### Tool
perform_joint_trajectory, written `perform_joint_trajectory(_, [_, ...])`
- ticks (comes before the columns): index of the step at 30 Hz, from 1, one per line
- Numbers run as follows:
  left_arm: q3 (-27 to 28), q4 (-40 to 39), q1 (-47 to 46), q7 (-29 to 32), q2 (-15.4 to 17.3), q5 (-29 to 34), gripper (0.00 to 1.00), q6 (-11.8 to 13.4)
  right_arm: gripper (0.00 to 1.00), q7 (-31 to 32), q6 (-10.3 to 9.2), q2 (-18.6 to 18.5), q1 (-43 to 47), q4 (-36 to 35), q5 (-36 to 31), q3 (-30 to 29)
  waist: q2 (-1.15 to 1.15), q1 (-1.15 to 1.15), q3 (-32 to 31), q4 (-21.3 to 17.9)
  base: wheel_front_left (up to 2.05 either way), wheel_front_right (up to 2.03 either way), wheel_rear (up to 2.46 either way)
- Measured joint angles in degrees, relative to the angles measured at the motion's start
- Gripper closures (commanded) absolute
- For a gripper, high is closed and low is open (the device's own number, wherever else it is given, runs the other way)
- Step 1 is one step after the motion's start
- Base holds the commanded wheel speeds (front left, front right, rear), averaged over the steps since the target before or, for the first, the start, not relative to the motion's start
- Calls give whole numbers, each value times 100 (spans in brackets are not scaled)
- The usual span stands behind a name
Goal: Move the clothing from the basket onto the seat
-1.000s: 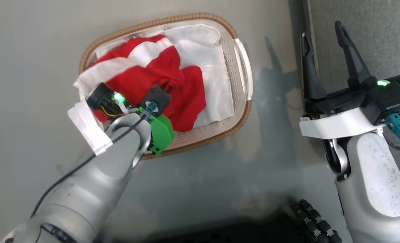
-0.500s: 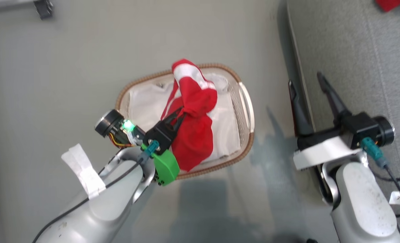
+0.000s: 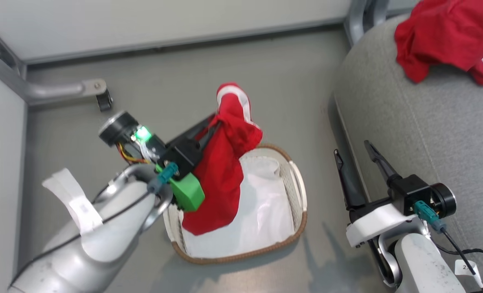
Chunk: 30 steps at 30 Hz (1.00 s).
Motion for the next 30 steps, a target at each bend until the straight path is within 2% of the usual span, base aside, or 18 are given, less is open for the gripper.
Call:
perform_joint_trajectory(6, [170,-493,-555,376,318,-169,100,-60,0,0,0,-2,6,108,59,271,0,0,-662,27,0,0,0])
perform_joint_trajectory(13, [235,-904,-1077,625,525,-423,100,-105,0,0,0,0,-255,200,115,706,0,0,-999,51,0,0,0])
perform_joint_trajectory(24, [82,-1233,-1173,693,591,-641,100,-123,0,0,0,1,-875,438,326,1229,0,0,-1133,171,0,0,0])
perform_joint_trajectory(30, [-121,-1512,-1040,695,590,-702,100,-124,0,0,0,0,-1363,880,188,1326,0,0,-1185,292,0,0,0])
